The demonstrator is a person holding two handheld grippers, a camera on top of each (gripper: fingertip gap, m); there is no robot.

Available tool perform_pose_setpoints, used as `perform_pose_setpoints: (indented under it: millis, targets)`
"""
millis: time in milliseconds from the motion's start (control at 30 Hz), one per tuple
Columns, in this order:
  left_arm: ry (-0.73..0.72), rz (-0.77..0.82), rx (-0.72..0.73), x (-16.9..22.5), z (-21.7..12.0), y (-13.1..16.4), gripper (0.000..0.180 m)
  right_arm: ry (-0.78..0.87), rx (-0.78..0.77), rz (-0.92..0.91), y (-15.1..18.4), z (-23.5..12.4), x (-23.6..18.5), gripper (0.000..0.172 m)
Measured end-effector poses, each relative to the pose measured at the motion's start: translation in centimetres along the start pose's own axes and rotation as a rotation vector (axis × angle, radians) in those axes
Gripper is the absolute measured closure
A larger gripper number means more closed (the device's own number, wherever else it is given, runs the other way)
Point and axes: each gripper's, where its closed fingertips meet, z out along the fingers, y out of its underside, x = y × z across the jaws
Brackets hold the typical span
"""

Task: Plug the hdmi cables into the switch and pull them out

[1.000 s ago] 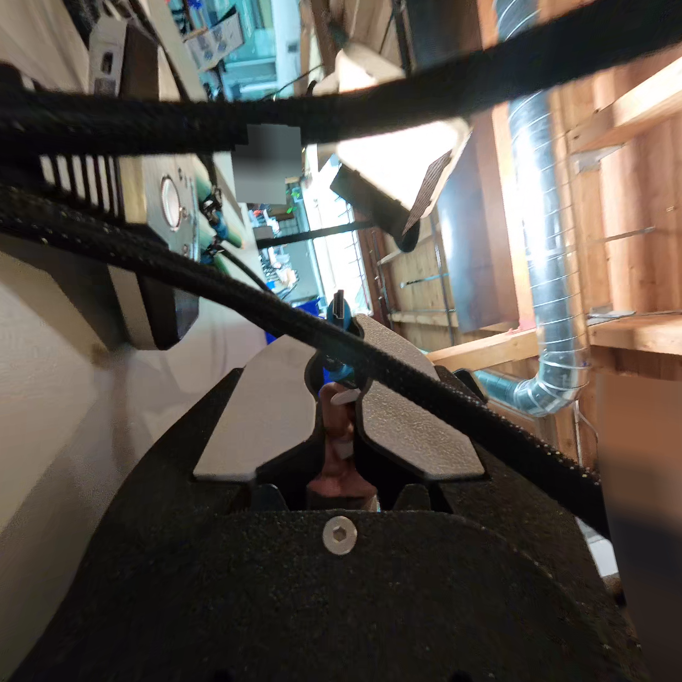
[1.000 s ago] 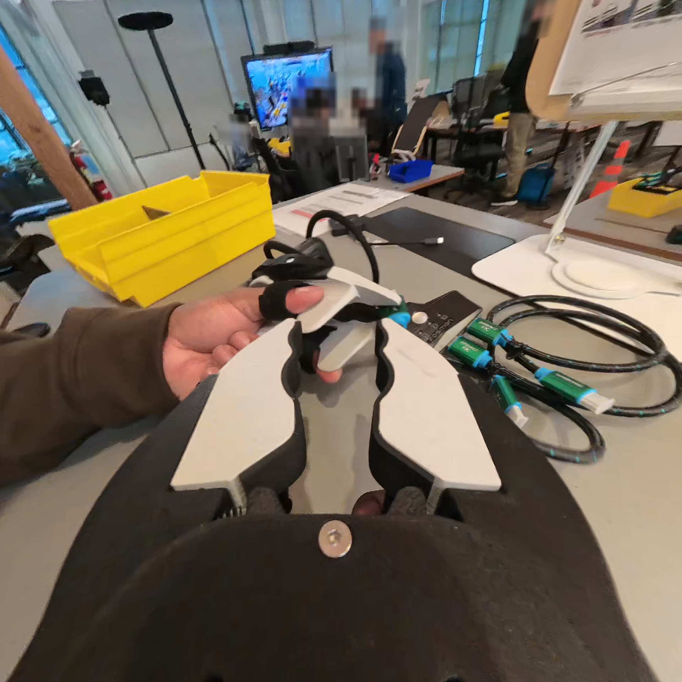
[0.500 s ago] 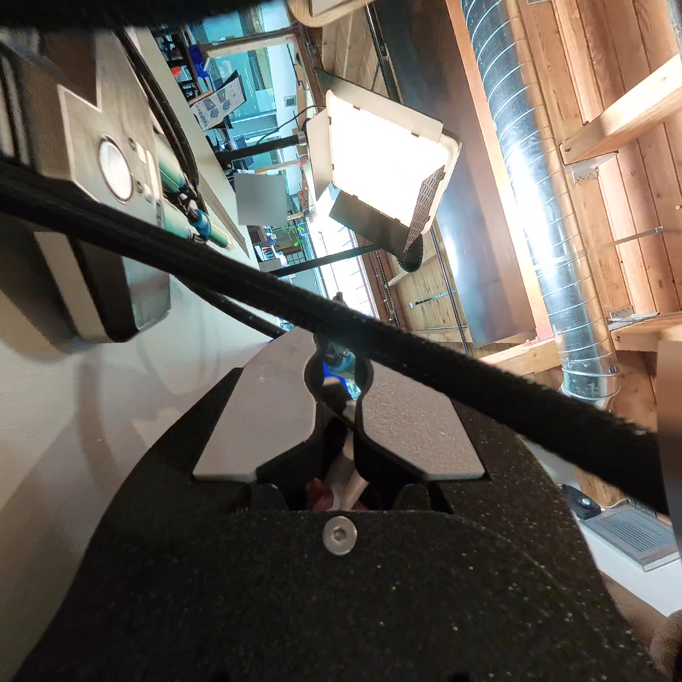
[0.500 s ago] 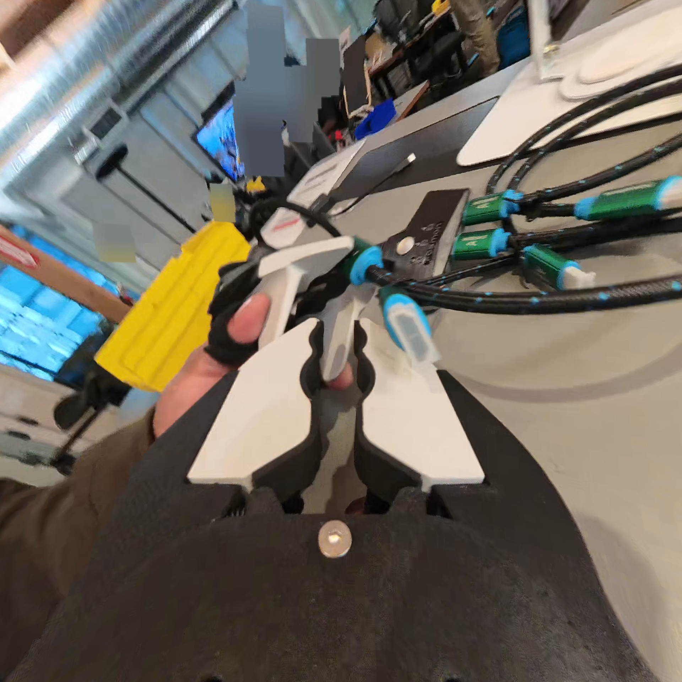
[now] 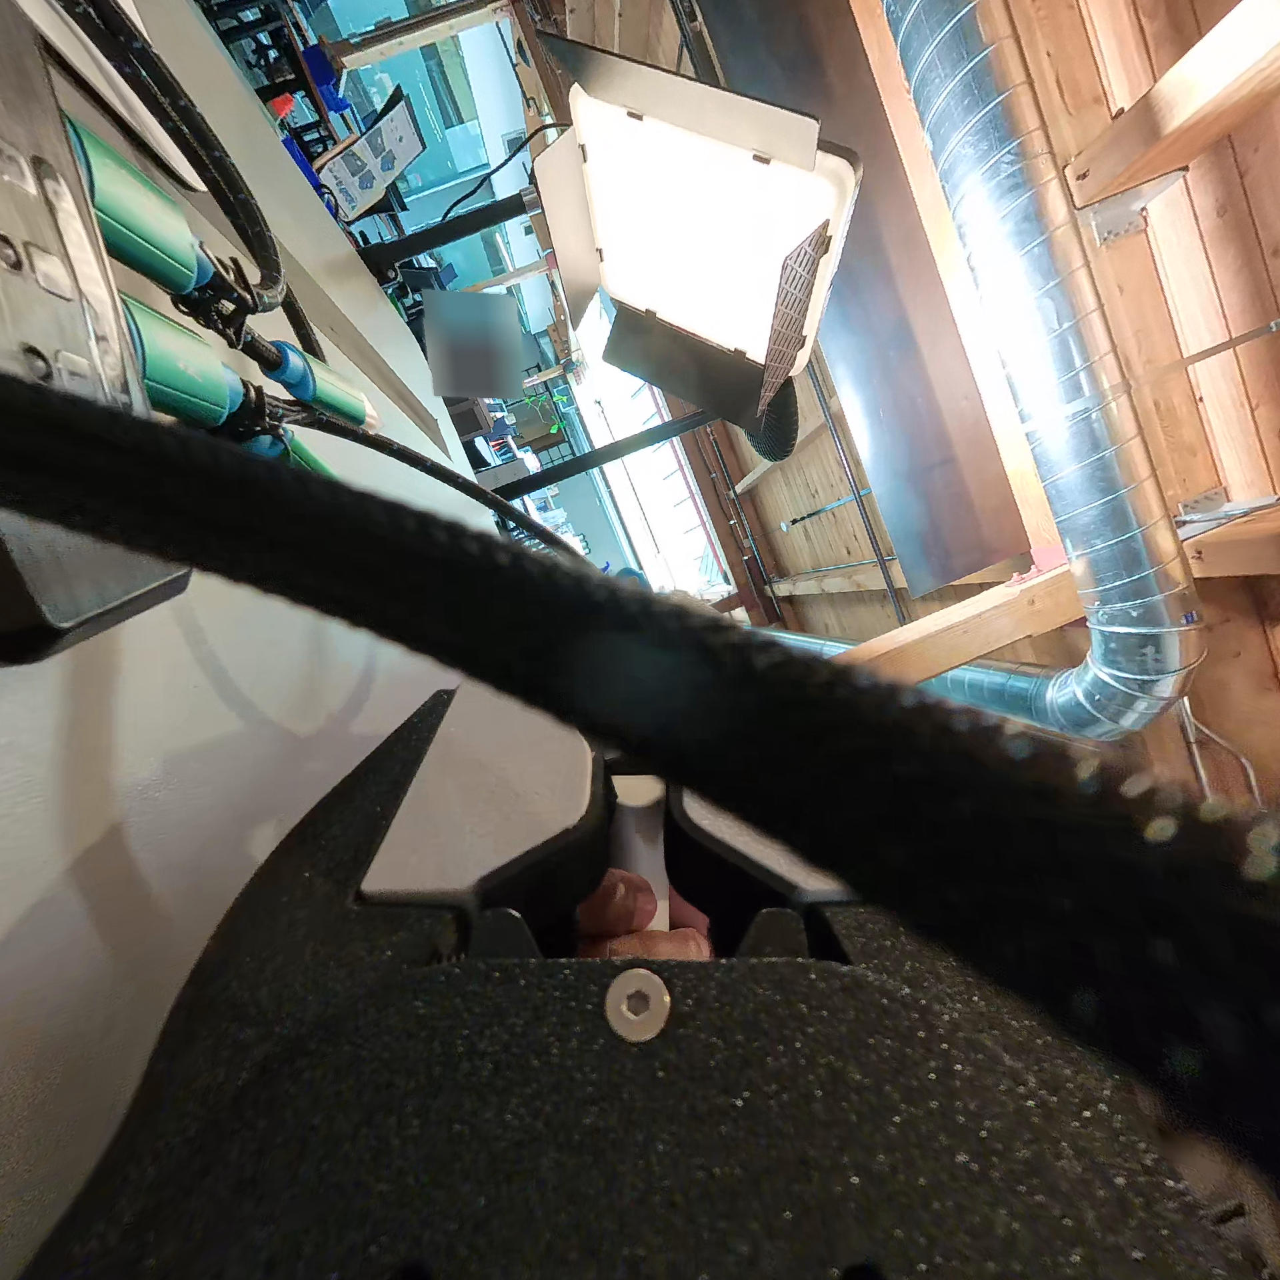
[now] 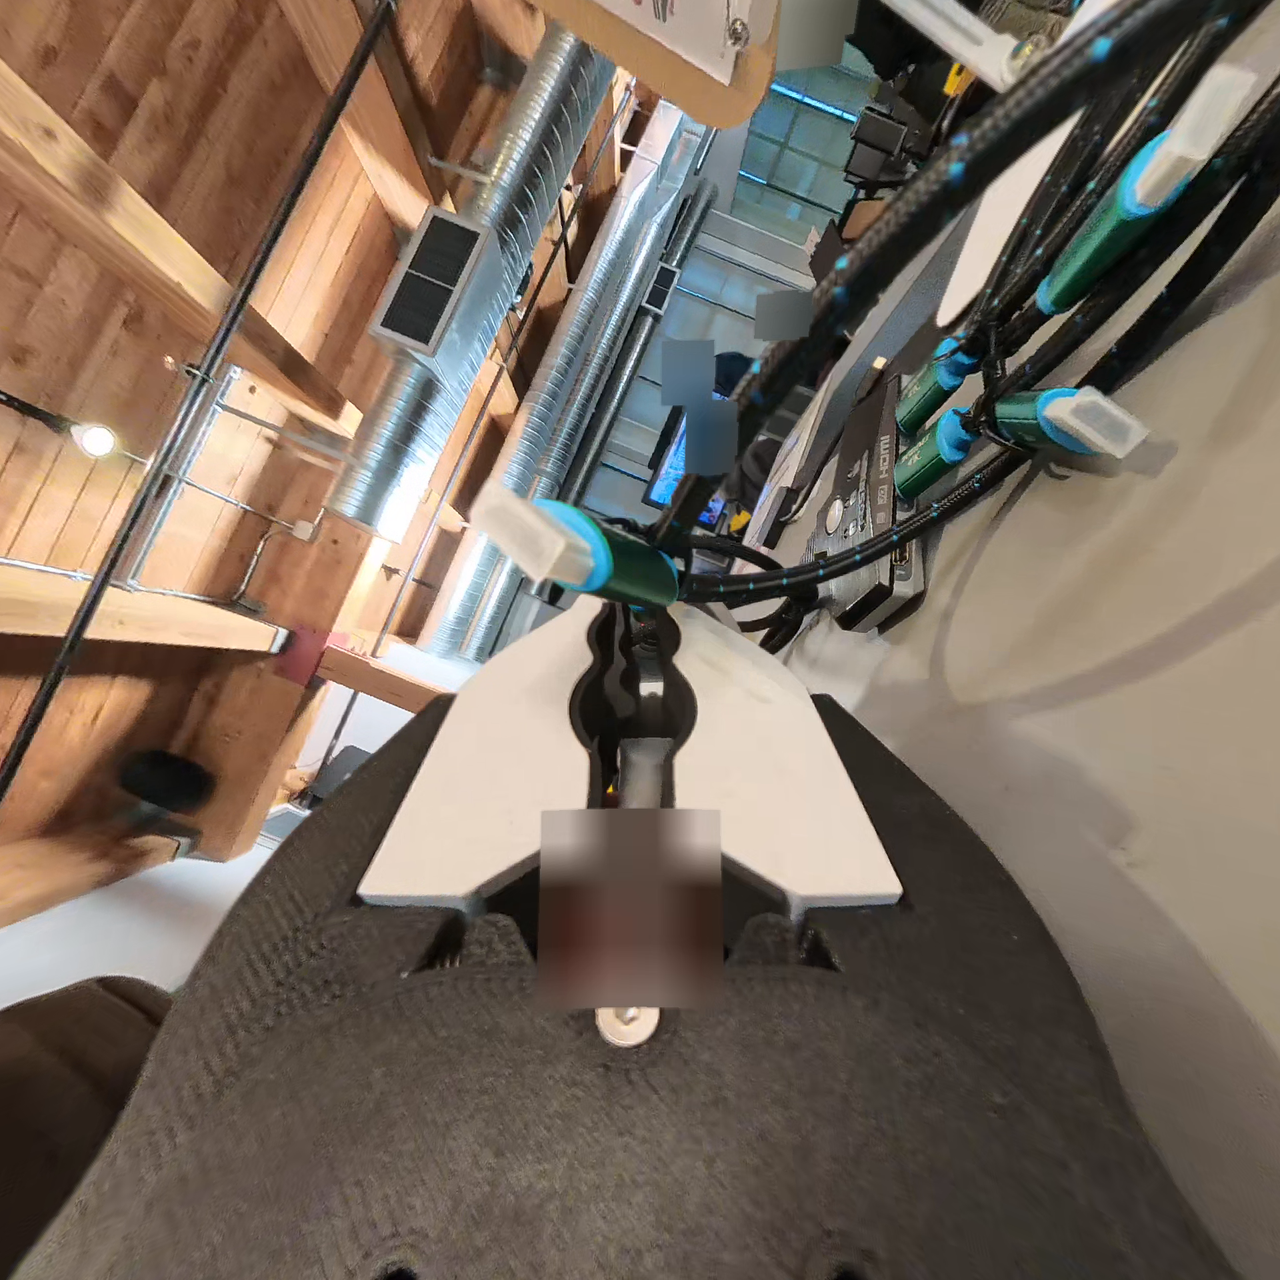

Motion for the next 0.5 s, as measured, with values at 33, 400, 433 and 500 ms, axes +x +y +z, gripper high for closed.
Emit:
perform_pose_setpoints:
  millis: [33,400,433,500]
  targets:
    - [-0.004,0.011,-0.005,0.03,0.08,0.09,0.091,0.001,0.007,0.009,-0.12,-0.05,0.1,0.163]
    - [-0.046,0.065,-0.055,-0.14,0.32,0.44,0.158,0.033,0.035,-0.012,-0.51,-0.21,0.39,0.163]
    - [-0.043,0.062,-0.064,-0.13,0.25,0.42,0.169,0.037,0.03,-0.018,-0.45,-0.18,0.41,0.163]
    - [-0.029,0.061,-0.076,0.01,0.14,0.37,0.168,0.036,0.019,-0.031,-0.36,-0.1,0.32,0.164]
